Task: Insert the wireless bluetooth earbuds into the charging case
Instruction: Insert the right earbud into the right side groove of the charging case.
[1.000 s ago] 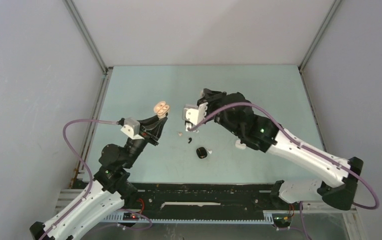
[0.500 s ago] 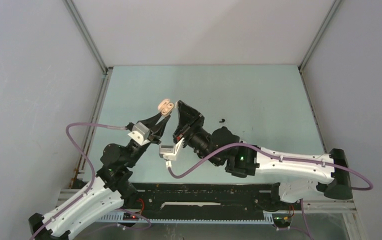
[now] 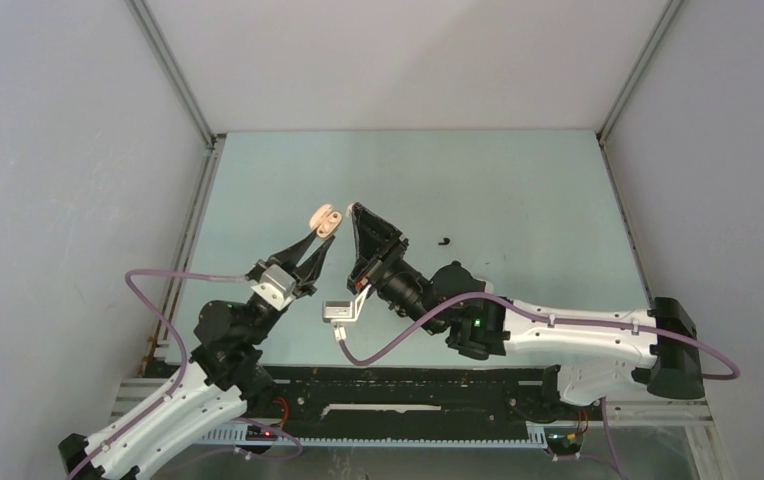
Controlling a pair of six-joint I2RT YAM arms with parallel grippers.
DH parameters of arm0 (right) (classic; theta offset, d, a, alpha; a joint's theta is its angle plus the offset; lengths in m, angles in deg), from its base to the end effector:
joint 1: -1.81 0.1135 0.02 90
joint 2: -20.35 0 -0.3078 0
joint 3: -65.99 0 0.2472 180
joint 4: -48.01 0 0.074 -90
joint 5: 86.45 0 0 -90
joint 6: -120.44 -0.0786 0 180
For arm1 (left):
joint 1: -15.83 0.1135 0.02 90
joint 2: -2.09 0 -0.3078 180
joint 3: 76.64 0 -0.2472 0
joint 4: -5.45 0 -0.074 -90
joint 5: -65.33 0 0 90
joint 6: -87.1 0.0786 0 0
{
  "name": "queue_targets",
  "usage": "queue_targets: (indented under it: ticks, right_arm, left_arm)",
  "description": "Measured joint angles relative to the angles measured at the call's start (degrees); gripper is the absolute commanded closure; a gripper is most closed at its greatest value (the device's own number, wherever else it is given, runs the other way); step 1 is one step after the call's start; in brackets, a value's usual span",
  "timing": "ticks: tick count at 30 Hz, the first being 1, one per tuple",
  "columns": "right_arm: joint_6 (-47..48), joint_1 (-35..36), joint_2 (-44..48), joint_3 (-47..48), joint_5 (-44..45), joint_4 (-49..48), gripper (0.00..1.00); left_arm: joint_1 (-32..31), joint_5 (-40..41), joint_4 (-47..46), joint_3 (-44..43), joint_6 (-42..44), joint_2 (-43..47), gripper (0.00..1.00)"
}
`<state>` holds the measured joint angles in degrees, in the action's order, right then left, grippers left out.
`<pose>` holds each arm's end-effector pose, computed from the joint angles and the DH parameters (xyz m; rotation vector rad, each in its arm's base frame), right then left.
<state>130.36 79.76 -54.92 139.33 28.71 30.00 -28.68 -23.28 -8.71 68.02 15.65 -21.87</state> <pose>0.1012 0.3141 0.4431 -1.2796 0.4055 -0.6078 0.0860 -0.0819 0.3531 0.5740 0.9773 -0.3903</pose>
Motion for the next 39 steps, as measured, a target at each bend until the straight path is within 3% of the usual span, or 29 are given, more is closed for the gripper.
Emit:
queue_targets:
  ticks: [39]
  right_arm:
    - [4.68, -2.56, -4.7, -0.15, -2.43, -1.88, 1.0]
  left_arm:
    - [-0.52, -1.84, 0.42, 0.0, 1.6, -0.42, 1.0]
